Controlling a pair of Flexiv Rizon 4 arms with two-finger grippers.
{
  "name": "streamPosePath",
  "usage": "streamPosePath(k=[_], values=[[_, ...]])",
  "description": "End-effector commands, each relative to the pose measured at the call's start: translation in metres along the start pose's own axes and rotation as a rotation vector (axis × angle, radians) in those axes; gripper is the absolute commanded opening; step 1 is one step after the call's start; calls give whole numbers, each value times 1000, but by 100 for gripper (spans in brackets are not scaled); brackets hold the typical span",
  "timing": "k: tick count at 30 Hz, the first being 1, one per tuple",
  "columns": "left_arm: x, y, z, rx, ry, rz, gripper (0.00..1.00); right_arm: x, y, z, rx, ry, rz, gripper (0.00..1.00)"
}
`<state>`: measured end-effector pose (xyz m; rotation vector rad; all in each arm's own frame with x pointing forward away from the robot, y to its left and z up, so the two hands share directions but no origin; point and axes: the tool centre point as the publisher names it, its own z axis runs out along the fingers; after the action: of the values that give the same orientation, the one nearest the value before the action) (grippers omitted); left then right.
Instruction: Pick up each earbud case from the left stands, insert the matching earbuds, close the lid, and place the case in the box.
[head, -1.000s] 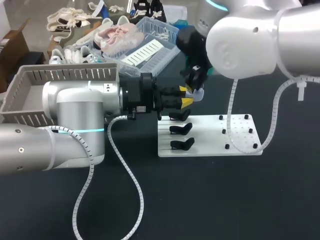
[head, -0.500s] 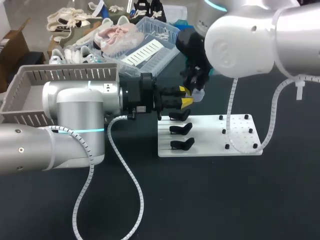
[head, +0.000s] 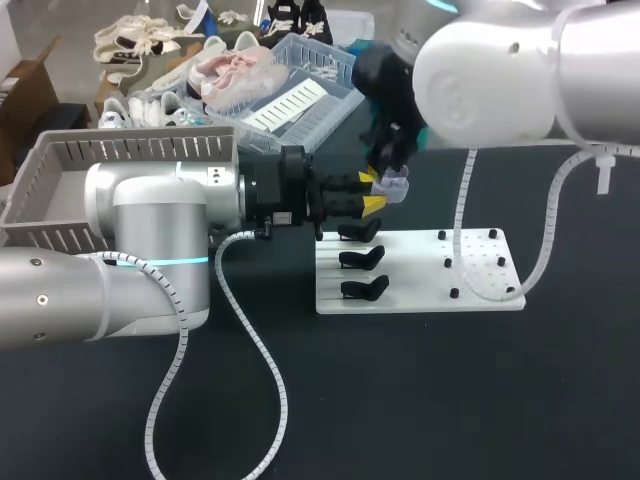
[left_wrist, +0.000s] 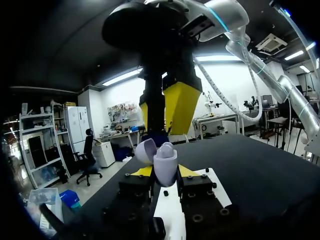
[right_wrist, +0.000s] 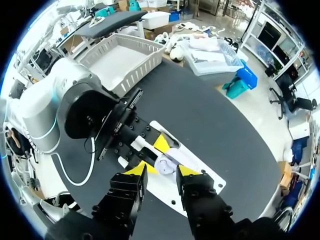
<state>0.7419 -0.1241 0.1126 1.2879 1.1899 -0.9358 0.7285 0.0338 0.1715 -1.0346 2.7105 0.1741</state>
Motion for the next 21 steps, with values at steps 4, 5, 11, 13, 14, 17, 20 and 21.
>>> streamPosePath(k=[4,5,11,13,14,17,20,21], values=[[0,-1,0,-4,-1,1,0,-2,-16,-6,24,-34,34,36],[0,-1,0,-4,-1,1,0,-3,-19,-5,27,-38,40,36],[0,-1,0,-4,-1,1,0,-17,-37,-4,33,-55,70,35],[0,-1,0,-4,-1,1,0,-22,-41,-3,37,-63,74,34],[0,-1,0,-4,-1,1,0,-25,-44,-2,36,-66,78,34],[0,-1,0,-4,-1,1,0,-31,-50,0,33,-71,86,34],[0,-1,0,-4,-1,1,0,-35,-54,5,30,-71,92,35],[0,-1,0,-4,-1,1,0,-35,-55,7,28,-65,98,35]])
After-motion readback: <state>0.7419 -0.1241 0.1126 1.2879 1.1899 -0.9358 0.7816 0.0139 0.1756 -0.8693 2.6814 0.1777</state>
